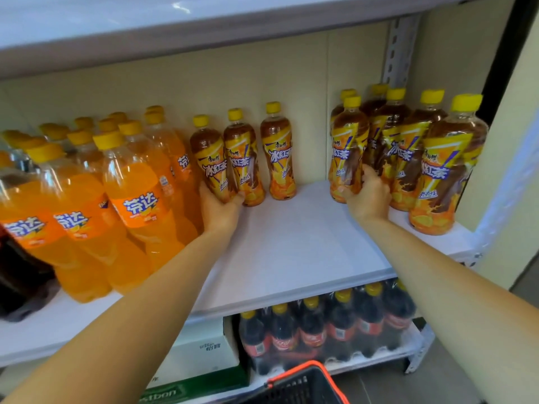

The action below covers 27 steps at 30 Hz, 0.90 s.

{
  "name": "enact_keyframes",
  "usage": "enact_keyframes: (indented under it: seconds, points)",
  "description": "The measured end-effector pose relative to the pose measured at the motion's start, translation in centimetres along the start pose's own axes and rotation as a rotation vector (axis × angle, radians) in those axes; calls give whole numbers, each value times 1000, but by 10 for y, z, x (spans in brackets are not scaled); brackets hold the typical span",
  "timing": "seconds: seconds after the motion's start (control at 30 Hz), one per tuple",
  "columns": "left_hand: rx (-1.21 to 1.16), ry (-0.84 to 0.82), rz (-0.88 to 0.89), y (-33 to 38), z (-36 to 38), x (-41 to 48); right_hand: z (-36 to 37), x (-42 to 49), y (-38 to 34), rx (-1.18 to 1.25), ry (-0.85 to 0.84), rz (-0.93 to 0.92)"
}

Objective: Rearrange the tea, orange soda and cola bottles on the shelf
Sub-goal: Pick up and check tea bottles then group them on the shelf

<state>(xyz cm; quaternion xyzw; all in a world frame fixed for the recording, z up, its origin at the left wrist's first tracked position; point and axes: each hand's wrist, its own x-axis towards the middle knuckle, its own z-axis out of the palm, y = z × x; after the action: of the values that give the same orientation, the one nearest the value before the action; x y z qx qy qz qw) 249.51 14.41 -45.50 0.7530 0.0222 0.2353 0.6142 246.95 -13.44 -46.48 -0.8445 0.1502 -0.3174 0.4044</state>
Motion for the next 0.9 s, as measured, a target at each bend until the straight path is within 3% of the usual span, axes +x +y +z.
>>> enact_keyframes:
  seconds: [0.43,0.67,0.8,0.9]
  points:
    - [393,169,7,3,6,9,7,9,14,168,-94,60]
    - [371,48,108,14,-23,-26,-7,-8,6,183,-146,85]
    - [289,-105,170,18,-41,-52,-17,-37,-17,174,-61,95]
    - [263,-226,186,26,-56,-74,-27,-77,-51,454,-348,133]
